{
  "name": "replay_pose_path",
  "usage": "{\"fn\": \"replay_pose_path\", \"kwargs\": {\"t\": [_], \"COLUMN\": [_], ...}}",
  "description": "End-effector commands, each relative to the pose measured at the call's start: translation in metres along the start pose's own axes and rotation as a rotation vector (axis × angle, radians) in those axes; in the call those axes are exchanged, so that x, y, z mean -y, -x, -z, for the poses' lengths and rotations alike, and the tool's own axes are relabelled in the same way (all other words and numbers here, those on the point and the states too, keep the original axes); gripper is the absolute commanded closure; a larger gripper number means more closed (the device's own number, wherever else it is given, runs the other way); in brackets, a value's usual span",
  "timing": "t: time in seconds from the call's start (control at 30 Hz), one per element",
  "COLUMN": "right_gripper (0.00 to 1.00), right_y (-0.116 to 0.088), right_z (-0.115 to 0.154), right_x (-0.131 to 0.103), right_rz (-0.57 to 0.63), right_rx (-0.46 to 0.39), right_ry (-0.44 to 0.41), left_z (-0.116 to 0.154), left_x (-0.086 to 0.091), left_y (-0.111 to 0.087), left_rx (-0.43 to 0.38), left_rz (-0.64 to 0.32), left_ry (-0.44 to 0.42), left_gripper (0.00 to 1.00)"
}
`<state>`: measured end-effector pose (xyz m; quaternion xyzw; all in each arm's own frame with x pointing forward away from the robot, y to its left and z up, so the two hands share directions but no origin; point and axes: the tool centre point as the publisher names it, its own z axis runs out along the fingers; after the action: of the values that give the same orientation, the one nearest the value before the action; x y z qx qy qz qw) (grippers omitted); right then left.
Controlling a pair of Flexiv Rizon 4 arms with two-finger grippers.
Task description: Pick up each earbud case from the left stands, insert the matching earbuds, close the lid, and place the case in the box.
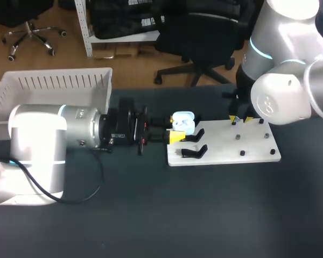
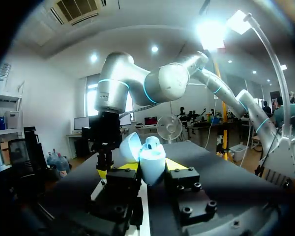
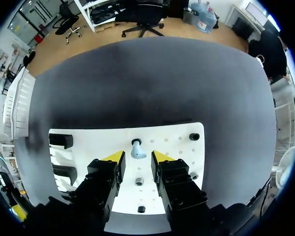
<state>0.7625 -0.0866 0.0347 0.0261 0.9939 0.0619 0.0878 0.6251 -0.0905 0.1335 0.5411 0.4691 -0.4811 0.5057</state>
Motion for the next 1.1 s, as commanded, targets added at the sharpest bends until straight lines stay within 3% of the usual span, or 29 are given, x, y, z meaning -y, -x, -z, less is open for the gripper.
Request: {"fn": "replay_pose_path", "kwargs": {"t": [0.03,0.47,0.63,0.77,1.1], "right_gripper": [0.71,0.73,0.80,1.00,1.00], "right_y": [0.0022,0.0032,0.0033,0.0034,0.0003], "right_z": [-0.0027,-0.0082,-0.0081,-0.0084,-0.0011], "right_x": [-0.0017,-0.0002,0.0001,0.0001,-0.0003], "right_rz": [-0.003,-0.019,-0.022,-0.023,-0.026], "right_rx": [-0.010,-0.021,-0.024,-0.028,-0.024], "right_ry": [0.002,-0.006,-0.005,-0.004,-0.006], "left_z": [-0.0005,-0.0005,-0.0005,-0.0005,-0.0005], "left_x": [0.0016,0.0016,0.0016,0.0016,0.0016], "left_y": [-0.0008,-0.0008,-0.0008,-0.0008,-0.0008], "left_rx": [0.003,0.003,0.003,0.003,0.003], "left_rz": [-0.004,-0.004,-0.004,-0.004,-0.004], "left_ry": [0.007,0.007,0.007,0.007,0.007], "left_gripper": [1.00,1.00,1.00,1.00,1.00]}}
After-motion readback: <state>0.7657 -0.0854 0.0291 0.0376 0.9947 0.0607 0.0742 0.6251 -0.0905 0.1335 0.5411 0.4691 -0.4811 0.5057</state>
